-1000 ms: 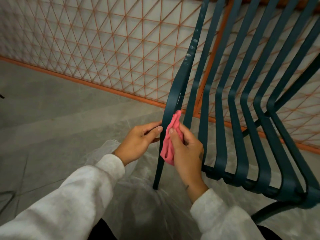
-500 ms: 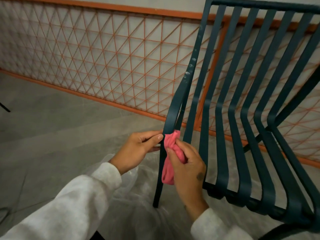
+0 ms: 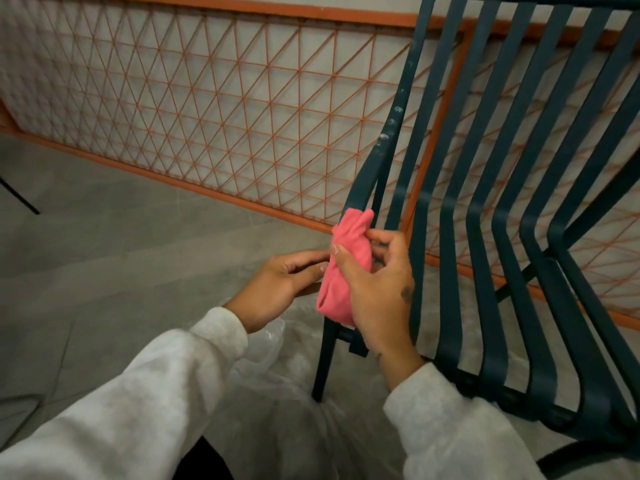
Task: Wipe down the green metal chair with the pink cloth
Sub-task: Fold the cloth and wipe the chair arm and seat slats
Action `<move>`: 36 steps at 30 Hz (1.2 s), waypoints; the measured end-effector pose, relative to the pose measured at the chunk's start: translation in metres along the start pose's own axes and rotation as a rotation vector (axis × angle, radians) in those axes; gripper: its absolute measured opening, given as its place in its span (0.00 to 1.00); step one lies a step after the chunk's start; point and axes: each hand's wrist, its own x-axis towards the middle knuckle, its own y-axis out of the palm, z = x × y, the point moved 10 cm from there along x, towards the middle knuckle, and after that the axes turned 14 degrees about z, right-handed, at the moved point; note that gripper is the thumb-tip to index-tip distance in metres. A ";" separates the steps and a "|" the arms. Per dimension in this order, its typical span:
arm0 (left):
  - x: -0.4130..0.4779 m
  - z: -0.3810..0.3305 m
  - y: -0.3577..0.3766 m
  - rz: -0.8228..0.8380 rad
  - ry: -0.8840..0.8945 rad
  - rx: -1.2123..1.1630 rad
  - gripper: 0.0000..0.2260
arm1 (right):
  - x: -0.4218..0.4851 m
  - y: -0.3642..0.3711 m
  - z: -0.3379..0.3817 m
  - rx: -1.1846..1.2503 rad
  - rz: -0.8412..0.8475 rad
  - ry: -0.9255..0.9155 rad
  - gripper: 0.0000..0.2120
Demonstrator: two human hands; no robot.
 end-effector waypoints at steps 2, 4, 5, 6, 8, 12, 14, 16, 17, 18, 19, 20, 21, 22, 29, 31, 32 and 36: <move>-0.002 0.011 0.002 -0.004 0.001 -0.022 0.15 | -0.020 0.005 -0.015 -0.042 -0.043 -0.012 0.16; -0.006 0.029 0.003 -0.027 -0.032 -0.046 0.16 | -0.044 0.012 -0.036 -0.084 -0.057 -0.018 0.15; -0.008 0.040 0.002 -0.042 -0.057 -0.058 0.16 | -0.056 0.017 -0.048 -0.096 -0.052 -0.019 0.15; -0.009 0.053 0.004 -0.044 -0.084 -0.064 0.17 | -0.070 0.020 -0.067 -0.086 -0.049 0.013 0.15; -0.012 0.072 0.007 -0.024 -0.131 -0.010 0.21 | -0.095 0.025 -0.110 0.033 -0.038 0.192 0.13; -0.015 0.111 0.011 0.003 -0.232 0.097 0.26 | -0.128 0.034 -0.180 0.196 -0.055 0.537 0.12; -0.017 0.132 0.016 0.026 -0.295 0.117 0.27 | -0.126 0.036 -0.187 0.197 -0.061 0.553 0.13; -0.018 0.146 0.022 0.056 -0.340 0.167 0.28 | -0.124 0.041 -0.184 0.156 -0.050 0.508 0.17; -0.019 0.151 0.022 0.056 -0.353 0.199 0.29 | -0.123 0.044 -0.182 0.143 -0.049 0.479 0.20; -0.020 0.154 0.021 0.052 -0.360 0.223 0.28 | -0.123 0.047 -0.180 0.144 -0.055 0.454 0.22; -0.019 0.156 0.019 0.051 -0.365 0.237 0.28 | -0.122 0.051 -0.180 0.141 -0.070 0.428 0.23; -0.019 0.157 0.016 0.052 -0.372 0.240 0.28 | -0.122 0.054 -0.180 0.122 -0.083 0.406 0.23; -0.019 0.157 0.015 0.054 -0.378 0.242 0.26 | -0.121 0.058 -0.179 0.092 -0.091 0.386 0.22; -0.018 0.156 0.012 0.050 -0.378 0.242 0.24 | -0.118 0.062 -0.179 0.059 -0.089 0.365 0.22; -0.014 0.168 0.003 0.013 -0.375 0.197 0.26 | -0.120 0.072 -0.212 0.043 -0.062 0.424 0.19; -0.014 0.173 0.003 0.005 -0.394 0.116 0.28 | -0.130 0.067 -0.233 0.122 -0.101 0.559 0.19; -0.014 0.174 0.004 0.007 -0.397 0.088 0.29 | -0.134 0.064 -0.246 0.183 -0.131 0.644 0.19; -0.009 0.174 0.001 -0.010 -0.371 0.076 0.27 | -0.131 0.052 -0.277 0.300 -0.183 0.816 0.18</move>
